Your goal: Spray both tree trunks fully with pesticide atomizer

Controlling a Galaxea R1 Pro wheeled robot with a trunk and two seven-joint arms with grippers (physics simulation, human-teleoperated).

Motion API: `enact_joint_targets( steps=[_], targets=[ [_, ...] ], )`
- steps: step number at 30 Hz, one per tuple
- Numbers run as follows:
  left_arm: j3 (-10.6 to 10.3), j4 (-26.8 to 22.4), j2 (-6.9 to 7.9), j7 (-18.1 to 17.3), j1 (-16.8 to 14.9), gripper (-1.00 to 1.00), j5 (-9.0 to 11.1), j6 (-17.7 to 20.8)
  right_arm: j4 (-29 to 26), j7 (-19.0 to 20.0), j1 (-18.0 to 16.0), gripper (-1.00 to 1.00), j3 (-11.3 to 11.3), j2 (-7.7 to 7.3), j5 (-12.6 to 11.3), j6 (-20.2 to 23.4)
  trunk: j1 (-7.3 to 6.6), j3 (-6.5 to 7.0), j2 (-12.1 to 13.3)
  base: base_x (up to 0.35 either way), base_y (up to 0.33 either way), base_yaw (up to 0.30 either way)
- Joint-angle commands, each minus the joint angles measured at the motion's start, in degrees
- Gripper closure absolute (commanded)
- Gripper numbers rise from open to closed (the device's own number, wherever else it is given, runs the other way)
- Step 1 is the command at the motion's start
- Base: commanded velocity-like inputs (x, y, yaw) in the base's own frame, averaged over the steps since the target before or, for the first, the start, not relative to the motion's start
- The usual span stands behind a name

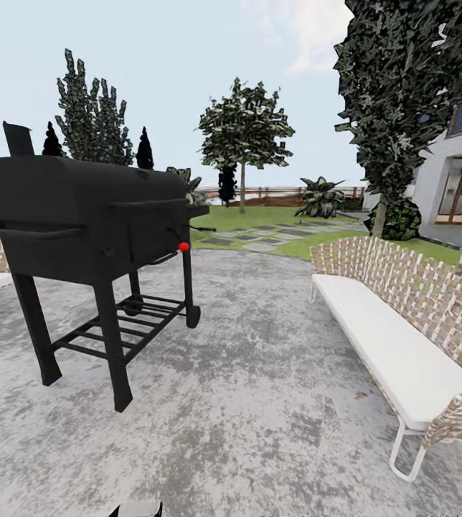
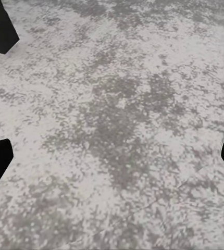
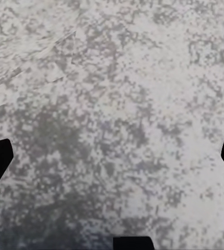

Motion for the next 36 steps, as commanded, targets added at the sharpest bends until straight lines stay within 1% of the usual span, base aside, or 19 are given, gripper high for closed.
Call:
enact_joint_targets(
  steps=[1,24,34,36],
  targets=[
    [0.0,0.0,0.0,0.0,0.0,-1.0,0.0,0.01,0.0,0.0,0.0,-1.0,0.0,0.0,0.0,0.0,0.23,-0.14,-0.42,0.0,0.0,-0.162],
    [0.0,0.0,0.0,0.0,0.0,-1.0,0.0,-0.03,0.0,-0.03,0.0,-1.0,0.0,0.04,0.0,0.01,5.28,-4.2,-9.64,0.0,0.0,-0.016],
    [0.0,0.0,0.0,0.0,0.0,-1.0,0.0,-0.04,0.0,-0.03,0.0,-1.0,-0.08,0.08,0.0,0.03,7.48,-5.99,-13.65,0.0,0.0,-0.219],
    [0.0,0.0,0.0,0.0,0.0,-1.0,0.0,-0.03,0.0,-0.04,0.0,-1.0,-0.09,0.07,0.0,0.03,7.48,-5.99,-13.65,0.0,0.0,-0.113]
  ],
)
